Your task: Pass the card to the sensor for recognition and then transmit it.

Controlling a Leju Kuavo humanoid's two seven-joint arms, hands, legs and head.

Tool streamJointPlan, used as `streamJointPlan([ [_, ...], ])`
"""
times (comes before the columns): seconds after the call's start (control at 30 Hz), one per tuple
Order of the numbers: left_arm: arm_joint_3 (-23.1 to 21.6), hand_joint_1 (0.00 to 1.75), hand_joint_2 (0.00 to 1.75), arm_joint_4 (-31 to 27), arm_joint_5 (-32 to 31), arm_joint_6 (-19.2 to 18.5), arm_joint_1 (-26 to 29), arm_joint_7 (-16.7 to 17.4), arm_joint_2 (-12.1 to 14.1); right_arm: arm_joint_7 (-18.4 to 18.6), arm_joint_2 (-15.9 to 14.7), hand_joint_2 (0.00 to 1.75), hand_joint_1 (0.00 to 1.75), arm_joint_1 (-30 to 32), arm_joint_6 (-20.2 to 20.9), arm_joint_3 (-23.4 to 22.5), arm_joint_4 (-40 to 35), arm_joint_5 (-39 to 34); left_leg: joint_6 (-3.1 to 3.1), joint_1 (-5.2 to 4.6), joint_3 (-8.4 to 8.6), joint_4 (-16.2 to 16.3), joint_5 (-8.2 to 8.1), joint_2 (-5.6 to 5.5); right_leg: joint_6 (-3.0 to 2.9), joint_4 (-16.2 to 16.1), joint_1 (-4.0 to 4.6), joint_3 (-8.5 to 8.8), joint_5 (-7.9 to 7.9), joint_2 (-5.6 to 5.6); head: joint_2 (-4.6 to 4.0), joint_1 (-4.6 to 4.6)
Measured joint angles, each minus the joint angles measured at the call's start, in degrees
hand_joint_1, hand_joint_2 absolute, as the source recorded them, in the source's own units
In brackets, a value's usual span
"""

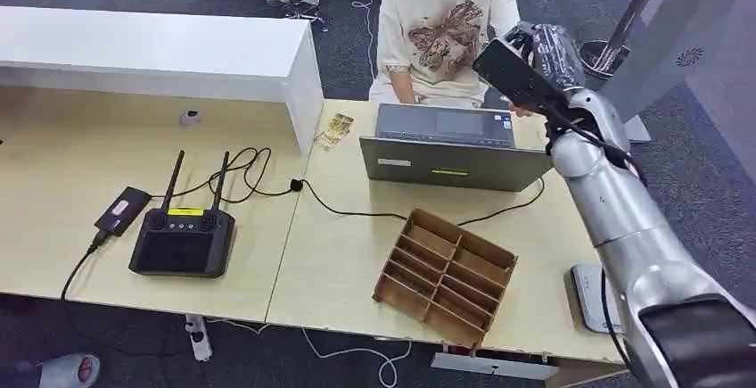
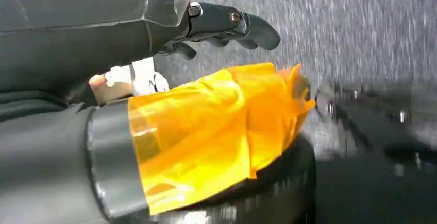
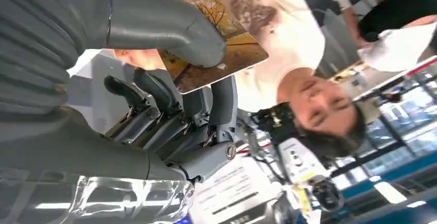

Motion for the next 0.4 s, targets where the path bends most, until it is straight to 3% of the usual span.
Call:
streamJointPlan([
  [0.4, 0.0, 0.00, 0.00, 0.0, -0.2, 0.0, -1.4, 2.2, -0.3, -1.7, -3.9, 1.75, 1.75, 0.7, -1.5, -3.7, 3.8, -0.7, 0.00, -0.01, 0.00, 0.0, -0.01, 0.08, 0.05, 0.0, -0.01, -0.02, 0.05, 0.11, 0.00, 0.02],
])
